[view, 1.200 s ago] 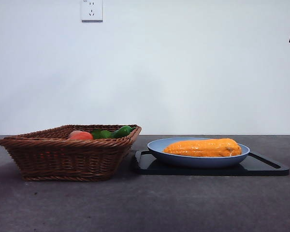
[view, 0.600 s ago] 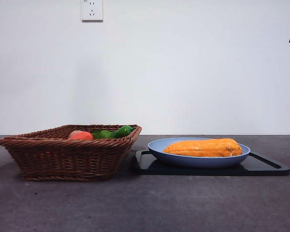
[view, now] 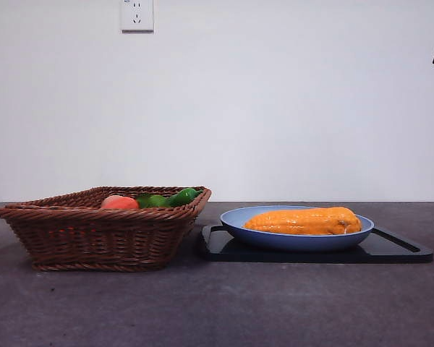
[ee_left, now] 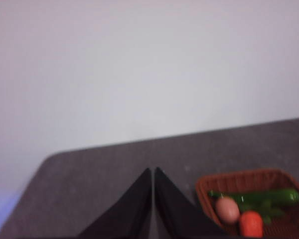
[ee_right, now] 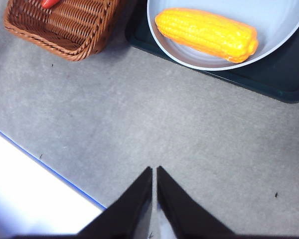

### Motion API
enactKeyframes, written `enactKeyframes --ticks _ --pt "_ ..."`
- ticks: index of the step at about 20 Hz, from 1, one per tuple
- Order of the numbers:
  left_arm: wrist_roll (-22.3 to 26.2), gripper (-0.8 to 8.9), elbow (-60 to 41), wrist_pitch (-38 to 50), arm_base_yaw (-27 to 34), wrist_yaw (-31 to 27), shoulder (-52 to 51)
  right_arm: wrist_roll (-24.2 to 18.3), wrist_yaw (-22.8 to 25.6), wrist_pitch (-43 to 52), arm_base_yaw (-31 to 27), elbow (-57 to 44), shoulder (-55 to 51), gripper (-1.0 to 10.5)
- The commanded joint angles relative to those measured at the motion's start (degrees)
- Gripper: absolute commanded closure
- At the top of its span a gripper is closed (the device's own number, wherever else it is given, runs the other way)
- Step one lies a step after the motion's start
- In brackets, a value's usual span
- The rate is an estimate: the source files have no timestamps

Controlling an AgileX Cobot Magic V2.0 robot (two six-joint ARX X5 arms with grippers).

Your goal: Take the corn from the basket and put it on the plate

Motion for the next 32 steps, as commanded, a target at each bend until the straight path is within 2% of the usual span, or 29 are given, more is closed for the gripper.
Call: enactKeyframes --ticks 1,6,11,17,32 --pt "-2.2 8.06 -6.7 1.2 0.3 -0.2 -3.9 -0.4 -0.1 0.4 0.2 0.4 0.4 9.4" --pt "-2.9 8.06 -22.3 1.1 0.3 -0.2 -14.1 -0.4 -0.1 0.4 0.2 0.4 0.4 9.4" --pt "-4.2 8.06 -30.4 0.3 0.3 -0.2 -23.1 -0.4 -0.1 0.4 0.2 0.4 0.4 9.4" --pt "-4.0 8.06 -31.3 -6.3 0.4 -0.2 -23.0 -0.4 -0.1 0.4 0.2 0.4 0.4 9.4" --pt "-4.1 8.06 -31.3 -6.3 0.4 -0.2 -23.0 -0.4 -0.1 0.4 0.2 0.4 0.4 9.4"
